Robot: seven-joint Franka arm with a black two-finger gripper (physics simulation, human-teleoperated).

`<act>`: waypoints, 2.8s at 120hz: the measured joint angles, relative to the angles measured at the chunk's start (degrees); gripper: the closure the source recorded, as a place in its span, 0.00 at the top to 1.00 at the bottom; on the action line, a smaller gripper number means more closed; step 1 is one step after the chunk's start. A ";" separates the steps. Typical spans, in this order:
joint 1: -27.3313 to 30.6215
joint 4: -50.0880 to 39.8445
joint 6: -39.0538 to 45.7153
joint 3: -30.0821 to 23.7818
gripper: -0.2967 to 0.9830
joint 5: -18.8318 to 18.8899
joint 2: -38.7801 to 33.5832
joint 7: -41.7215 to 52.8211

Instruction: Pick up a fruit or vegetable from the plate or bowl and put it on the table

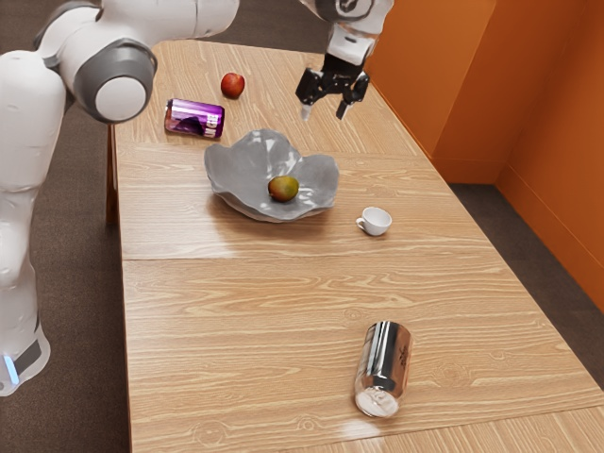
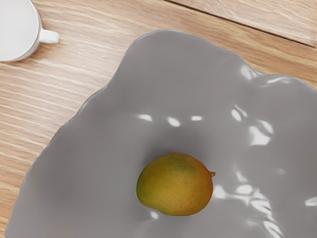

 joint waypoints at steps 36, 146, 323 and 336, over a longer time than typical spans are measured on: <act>1.18 -8.54 3.45 0.10 0.77 0.70 3.51 3.45; -0.94 -20.90 9.98 2.14 0.77 -0.96 -1.94 -75.16; -2.50 -34.24 26.06 4.06 0.71 -1.20 -4.55 -103.64; -2.50 -34.24 26.03 4.06 0.61 -1.25 -4.48 -104.18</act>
